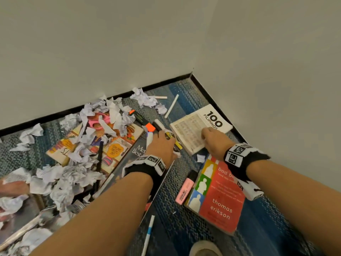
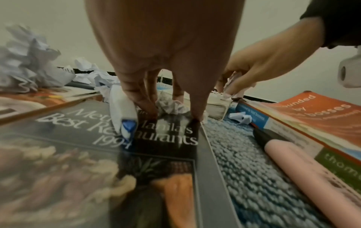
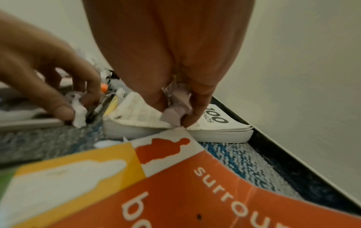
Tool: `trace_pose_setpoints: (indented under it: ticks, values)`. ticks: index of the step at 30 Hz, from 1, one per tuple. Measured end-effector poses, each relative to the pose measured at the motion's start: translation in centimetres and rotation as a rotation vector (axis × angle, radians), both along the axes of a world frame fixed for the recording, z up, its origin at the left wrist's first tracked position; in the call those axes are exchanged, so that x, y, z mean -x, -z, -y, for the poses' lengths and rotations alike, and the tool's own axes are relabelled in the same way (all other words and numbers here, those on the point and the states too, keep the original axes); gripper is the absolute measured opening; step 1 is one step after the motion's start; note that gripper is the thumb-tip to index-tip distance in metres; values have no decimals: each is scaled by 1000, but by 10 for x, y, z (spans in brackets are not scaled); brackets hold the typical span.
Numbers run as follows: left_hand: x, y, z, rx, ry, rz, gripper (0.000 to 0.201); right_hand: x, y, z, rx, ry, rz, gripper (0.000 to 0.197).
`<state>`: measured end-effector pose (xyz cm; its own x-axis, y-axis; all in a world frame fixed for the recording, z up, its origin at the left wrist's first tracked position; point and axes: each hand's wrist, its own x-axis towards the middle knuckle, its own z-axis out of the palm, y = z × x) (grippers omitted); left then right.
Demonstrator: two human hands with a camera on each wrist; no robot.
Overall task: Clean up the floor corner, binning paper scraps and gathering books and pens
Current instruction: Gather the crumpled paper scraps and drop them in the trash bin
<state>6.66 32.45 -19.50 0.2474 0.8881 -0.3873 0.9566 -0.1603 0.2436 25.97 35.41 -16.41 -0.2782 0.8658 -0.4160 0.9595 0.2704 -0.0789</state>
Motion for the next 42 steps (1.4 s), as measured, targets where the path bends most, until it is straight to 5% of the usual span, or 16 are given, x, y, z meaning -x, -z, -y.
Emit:
trace_pose_setpoints:
  ticks: [5, 10, 14, 17, 23, 29, 34, 42]
  values:
    - [-3, -1, -7, -25, -89, 130, 34, -1, -7, 15, 16, 59, -104, 20]
    - [0, 2, -12, -151, -142, 135, 33, 13, -1, 34, -6, -20, 87, 48]
    - [-6, 6, -19, -40, -282, 87, 64, 22, 8, 37, 8, 29, 226, 44]
    - [-14, 4, -27, 3, -321, 87, 68, 21, 16, 41, -5, 37, 225, 37]
    - [-18, 4, -33, -69, -274, 79, 54, 9, 13, 33, -4, -99, 25, 24]
    - [-13, 3, -37, -105, -263, 127, 49, 9, 0, 3, -160, 50, -348, 15]
    - [-14, 4, -38, -8, -466, 172, 71, 20, 6, -15, -190, 108, -402, 21]
    - [-16, 12, -41, 31, -419, 276, 28, 34, 9, -28, -217, 103, -361, 18]
